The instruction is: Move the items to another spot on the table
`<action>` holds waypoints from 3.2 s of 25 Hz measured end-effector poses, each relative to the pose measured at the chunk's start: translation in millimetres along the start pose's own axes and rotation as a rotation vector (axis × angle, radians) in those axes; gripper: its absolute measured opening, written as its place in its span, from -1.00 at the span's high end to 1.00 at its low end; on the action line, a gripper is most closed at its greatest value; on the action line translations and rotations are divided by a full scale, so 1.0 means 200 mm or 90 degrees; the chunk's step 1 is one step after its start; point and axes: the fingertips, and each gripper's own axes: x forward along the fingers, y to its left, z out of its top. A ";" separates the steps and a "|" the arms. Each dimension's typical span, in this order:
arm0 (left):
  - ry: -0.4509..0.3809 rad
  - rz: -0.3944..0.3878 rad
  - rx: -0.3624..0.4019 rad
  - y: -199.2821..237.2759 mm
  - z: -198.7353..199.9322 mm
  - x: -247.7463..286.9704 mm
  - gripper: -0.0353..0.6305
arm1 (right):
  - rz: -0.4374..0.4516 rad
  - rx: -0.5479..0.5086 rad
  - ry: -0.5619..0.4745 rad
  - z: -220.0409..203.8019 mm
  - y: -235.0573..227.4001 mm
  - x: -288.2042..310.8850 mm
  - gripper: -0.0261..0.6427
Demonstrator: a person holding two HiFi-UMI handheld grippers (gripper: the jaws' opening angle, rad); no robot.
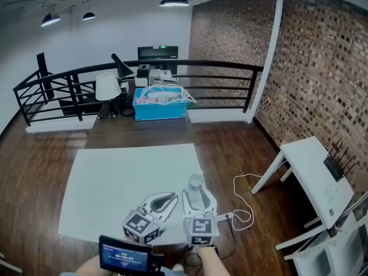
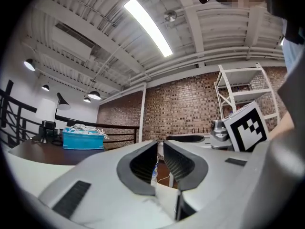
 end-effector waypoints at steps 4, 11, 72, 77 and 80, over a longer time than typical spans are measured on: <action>0.014 0.020 -0.006 0.00 -0.05 0.10 0.75 | 0.011 0.012 0.018 -0.10 -0.11 0.06 0.18; 0.033 0.067 -0.017 0.05 -0.11 0.14 0.75 | 0.042 0.048 0.063 -0.32 -0.20 0.20 -0.15; 0.010 0.210 0.016 0.34 0.12 0.00 0.85 | 0.156 -0.008 -0.011 0.24 -0.04 0.36 0.06; 0.010 0.238 0.000 0.38 0.16 -0.13 0.85 | 0.206 0.003 -0.008 0.31 0.18 0.37 0.06; 0.008 0.256 0.001 0.45 0.17 -0.24 0.85 | 0.230 -0.001 -0.012 0.34 0.33 0.39 0.06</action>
